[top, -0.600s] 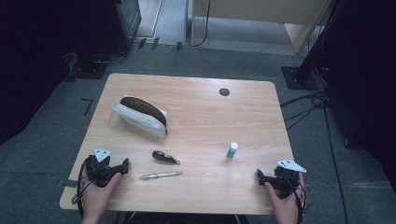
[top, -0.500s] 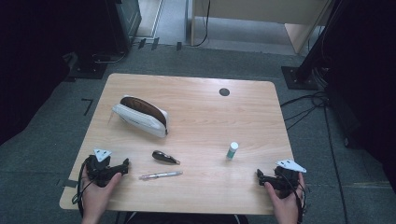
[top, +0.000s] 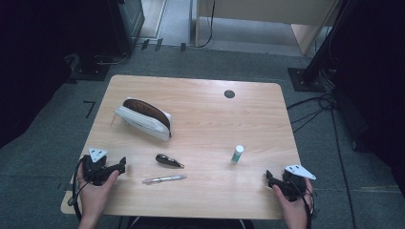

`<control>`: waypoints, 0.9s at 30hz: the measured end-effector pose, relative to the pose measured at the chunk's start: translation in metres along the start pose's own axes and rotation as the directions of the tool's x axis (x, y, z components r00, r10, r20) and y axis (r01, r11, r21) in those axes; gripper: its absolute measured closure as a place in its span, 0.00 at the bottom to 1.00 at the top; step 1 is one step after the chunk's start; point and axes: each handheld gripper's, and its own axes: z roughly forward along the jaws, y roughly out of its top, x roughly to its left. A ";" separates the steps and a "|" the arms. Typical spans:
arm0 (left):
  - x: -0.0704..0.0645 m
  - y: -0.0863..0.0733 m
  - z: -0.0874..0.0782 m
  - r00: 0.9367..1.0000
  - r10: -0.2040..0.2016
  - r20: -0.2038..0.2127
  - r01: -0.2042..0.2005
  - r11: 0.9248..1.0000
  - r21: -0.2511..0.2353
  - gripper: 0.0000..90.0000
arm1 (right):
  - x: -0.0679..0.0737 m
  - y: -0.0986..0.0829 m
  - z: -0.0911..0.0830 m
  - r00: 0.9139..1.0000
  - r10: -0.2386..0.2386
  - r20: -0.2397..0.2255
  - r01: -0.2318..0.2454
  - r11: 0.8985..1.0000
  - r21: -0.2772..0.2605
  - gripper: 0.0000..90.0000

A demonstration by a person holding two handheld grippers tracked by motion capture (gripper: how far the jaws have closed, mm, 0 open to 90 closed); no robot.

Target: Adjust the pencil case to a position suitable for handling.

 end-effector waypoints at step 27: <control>0.031 0.086 0.047 0.981 0.082 0.177 -0.056 0.988 -0.144 0.17 | 0.007 0.000 -0.001 1.000 -0.017 -0.015 0.017 1.000 0.012 0.23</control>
